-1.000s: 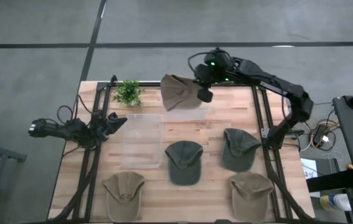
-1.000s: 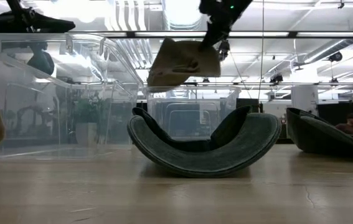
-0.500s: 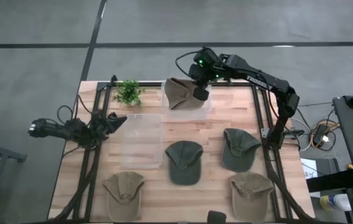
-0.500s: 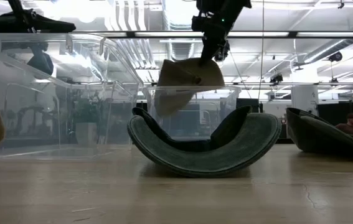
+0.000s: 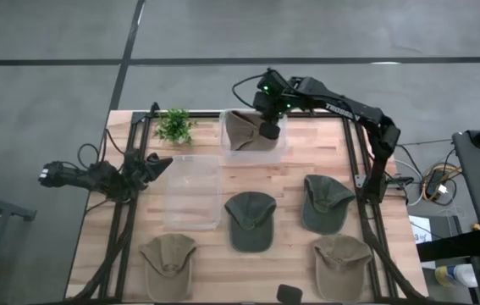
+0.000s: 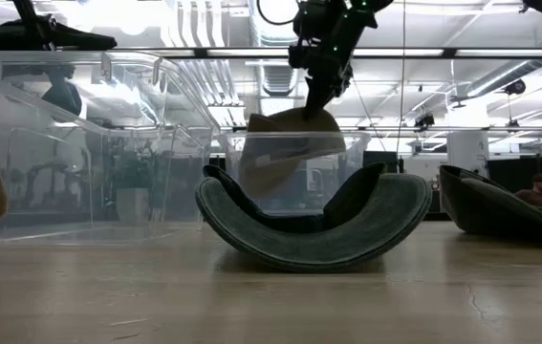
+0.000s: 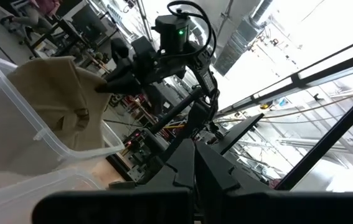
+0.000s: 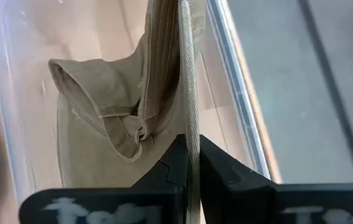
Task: Pick & Place hat
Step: Put the top brown cap into the top transparent bin, then put the left blue cap into the bottom transparent bin
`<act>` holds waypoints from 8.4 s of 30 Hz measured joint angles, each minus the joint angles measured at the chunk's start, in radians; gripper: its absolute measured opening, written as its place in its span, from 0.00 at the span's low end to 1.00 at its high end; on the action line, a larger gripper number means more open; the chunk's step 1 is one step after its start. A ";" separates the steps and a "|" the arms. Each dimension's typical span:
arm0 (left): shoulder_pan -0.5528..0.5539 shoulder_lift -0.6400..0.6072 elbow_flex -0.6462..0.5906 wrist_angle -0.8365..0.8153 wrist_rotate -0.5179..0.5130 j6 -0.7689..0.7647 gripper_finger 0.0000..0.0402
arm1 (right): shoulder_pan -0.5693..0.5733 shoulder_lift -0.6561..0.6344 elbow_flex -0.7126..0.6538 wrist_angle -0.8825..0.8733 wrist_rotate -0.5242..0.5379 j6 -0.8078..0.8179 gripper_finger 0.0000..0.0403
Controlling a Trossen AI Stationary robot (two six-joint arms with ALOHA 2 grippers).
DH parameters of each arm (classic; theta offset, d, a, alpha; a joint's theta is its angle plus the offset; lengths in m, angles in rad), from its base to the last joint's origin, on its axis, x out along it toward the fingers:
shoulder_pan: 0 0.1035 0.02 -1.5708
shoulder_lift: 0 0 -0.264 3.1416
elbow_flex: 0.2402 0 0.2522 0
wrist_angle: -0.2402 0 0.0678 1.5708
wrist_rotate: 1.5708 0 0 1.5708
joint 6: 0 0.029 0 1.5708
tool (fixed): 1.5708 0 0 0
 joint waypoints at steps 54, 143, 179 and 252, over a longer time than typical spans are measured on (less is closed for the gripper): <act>0.001 0.000 0.000 0.000 0.000 -0.222 0.02 | 0.282 -0.083 0.208 -0.215 -0.160 0.552 0.57; 0.000 0.000 0.016 0.345 0.005 -0.361 0.02 | 0.986 -0.081 -0.640 0.378 0.235 2.157 0.55; 0.001 0.000 0.016 0.401 0.005 -0.356 0.02 | 0.974 -0.073 -0.600 0.395 0.332 2.117 0.03; 0.000 0.000 0.016 0.743 0.005 -0.311 0.02 | 0.719 0.122 0.015 0.620 0.503 1.640 0.03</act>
